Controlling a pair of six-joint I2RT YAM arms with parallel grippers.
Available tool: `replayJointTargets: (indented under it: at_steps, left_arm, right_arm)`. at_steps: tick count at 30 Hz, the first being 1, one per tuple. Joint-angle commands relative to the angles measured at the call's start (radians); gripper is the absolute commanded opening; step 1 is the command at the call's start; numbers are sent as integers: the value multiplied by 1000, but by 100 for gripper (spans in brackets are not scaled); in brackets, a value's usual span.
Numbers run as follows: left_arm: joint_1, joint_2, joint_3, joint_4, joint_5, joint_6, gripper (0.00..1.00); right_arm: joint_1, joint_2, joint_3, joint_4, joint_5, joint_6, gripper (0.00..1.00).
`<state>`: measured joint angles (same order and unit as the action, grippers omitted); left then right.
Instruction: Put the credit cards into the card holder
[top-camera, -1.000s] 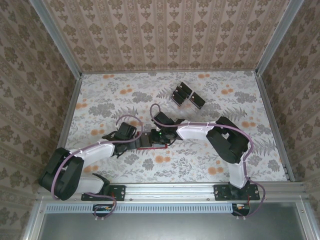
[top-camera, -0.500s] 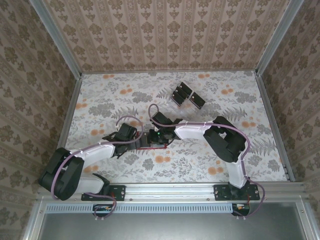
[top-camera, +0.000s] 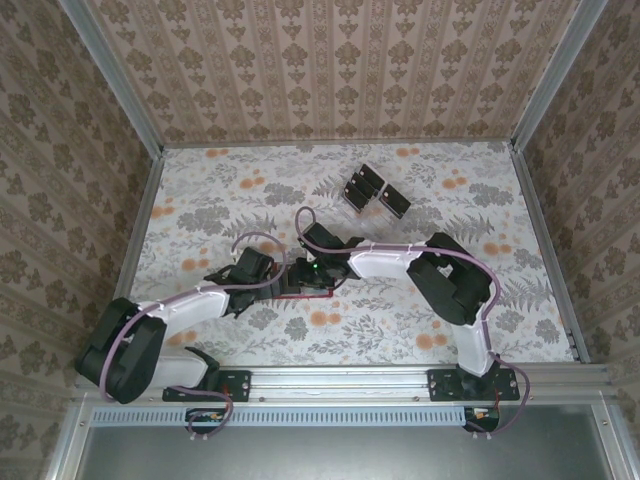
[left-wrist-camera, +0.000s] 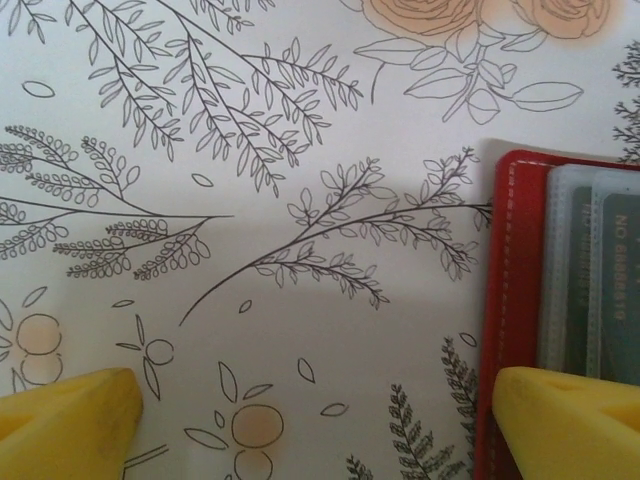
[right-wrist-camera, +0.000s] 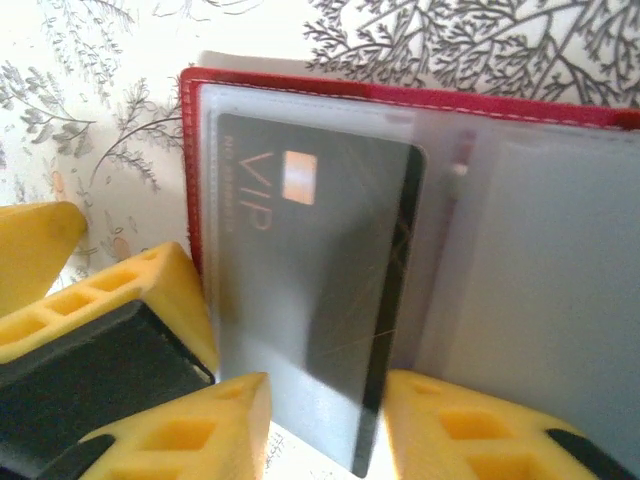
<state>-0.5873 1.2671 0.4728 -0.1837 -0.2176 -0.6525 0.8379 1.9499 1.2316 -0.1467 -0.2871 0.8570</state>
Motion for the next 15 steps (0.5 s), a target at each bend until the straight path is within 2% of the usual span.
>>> replayJointTargets:
  at_steps: [1,7,15]
  left_arm:
    - [14,-57,19,-91,69,-28,100]
    - [67,-180,50,-171,67,-30,100]
    - [121,-231,59,-148,133,-13,100]
  right_arm:
    - [-18,-117,-28,-62,49,-42,46]
    - [-41,-215,-45,-171,151,-120,55]
    - [-40,-198,-18,-318,348,-237,60]
